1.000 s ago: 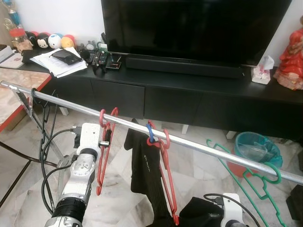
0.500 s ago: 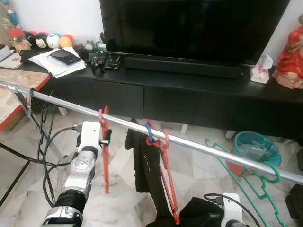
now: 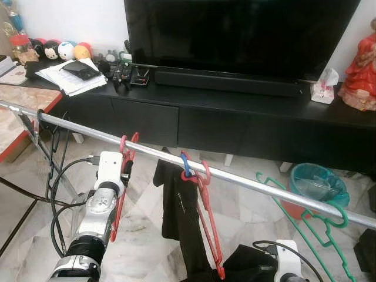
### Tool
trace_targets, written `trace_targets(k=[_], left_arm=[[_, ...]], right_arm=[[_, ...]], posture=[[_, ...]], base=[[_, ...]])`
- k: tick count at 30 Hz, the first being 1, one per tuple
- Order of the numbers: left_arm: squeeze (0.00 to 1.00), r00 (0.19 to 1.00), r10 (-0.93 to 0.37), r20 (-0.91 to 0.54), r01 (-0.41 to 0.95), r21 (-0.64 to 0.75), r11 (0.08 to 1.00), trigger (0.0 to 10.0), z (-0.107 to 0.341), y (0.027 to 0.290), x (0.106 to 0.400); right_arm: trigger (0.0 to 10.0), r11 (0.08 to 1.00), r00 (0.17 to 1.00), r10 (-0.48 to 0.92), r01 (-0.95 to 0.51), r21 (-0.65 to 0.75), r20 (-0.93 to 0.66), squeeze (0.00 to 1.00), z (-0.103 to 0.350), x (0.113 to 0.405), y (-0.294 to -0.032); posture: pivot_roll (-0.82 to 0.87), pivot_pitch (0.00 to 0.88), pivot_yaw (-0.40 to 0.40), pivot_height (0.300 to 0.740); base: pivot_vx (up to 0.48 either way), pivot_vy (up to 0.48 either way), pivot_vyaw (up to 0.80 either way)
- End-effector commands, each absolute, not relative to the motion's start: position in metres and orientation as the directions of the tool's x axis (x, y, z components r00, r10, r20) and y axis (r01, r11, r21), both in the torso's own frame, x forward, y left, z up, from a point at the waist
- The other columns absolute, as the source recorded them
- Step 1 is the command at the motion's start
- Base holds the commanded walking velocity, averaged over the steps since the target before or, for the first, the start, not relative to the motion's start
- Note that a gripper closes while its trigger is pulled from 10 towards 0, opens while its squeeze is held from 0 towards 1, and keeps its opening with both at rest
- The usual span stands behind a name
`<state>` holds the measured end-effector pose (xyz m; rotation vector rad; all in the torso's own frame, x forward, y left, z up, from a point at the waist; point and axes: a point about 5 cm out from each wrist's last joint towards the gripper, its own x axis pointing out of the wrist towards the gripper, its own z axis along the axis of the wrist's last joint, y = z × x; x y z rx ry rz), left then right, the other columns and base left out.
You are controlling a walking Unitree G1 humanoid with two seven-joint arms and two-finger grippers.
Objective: Hang hanger
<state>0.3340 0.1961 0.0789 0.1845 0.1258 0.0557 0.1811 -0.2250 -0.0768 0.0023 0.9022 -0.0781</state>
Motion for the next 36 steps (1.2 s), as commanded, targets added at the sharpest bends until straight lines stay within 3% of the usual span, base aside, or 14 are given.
trace_targets(k=[1, 36], left_arm=[[0.0, 0.992, 0.062, -0.109, -0.041, 0.186, 0.982, 0.0, 0.083, 0.198, 0.337], [0.0, 0.997, 0.049, -0.065, -0.038, 0.163, 0.986, 0.0, 0.082, 0.191, 0.331]], right_arm=[[10.0, 0.996, 0.631, -0.079, 0.075, -0.04, -0.772, 0.0, -0.074, 0.186, -0.228], [10.0, 0.996, 0.626, -0.08, 0.083, -0.035, -0.776, 0.0, -0.075, 0.184, -0.228]], posture=[[0.0, 0.0, -0.052, 0.74], [0.0, 0.0, -0.051, 0.74]], base=[[0.0, 0.0, 0.0], [0.0, 0.0, 0.0]])
